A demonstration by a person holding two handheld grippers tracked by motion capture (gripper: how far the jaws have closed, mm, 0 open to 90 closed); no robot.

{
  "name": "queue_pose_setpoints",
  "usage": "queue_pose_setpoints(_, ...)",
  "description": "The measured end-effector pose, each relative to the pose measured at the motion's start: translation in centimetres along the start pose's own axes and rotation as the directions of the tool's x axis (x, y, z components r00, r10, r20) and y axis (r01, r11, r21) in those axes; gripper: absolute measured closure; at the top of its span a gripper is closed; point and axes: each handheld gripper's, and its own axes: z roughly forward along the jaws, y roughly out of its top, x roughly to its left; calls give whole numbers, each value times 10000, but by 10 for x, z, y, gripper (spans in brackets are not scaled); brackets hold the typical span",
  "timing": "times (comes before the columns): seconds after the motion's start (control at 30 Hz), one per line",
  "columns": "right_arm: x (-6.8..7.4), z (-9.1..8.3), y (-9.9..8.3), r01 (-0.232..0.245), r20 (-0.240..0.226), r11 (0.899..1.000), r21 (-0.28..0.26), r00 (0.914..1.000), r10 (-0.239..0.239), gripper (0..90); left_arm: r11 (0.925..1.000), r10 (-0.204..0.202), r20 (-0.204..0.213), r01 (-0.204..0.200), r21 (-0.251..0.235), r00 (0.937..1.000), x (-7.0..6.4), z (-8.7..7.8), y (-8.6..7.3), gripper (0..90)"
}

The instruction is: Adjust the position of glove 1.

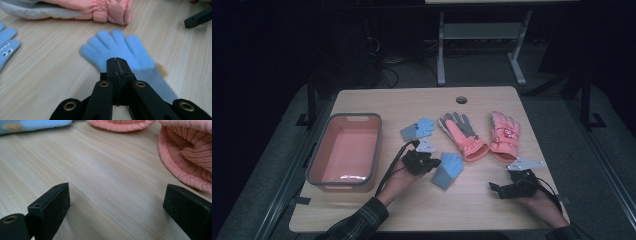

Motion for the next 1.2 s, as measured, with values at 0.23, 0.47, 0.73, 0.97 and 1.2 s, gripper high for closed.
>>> queue_pose_setpoints(0.23,0,0,0,0,-4,10000,0,10000,0,64,9997,216,197,-218,103,9996,-2,22,9,895)
queue_pose_setpoints(0.47,0,0,0,-1,-11,10000,-1,10000,1,65,9979,399,413,-420,490,9983,-2,32,5,895)
queue_pose_setpoints(0.73,0,0,0,8,-7,10000,2,10000,-8,65,9967,528,804,-575,580,9954,-9,35,1,896)
queue_pose_setpoints(0.97,0,0,0,15,-6,10000,3,10000,-15,65,9937,852,1456,-948,598,9857,-24,35,1,895)
queue_pose_setpoints(1.2,0,0,0,8,-7,10000,5,10000,-8,65,9882,1303,1939,-1433,546,9723,-41,39,3,895)
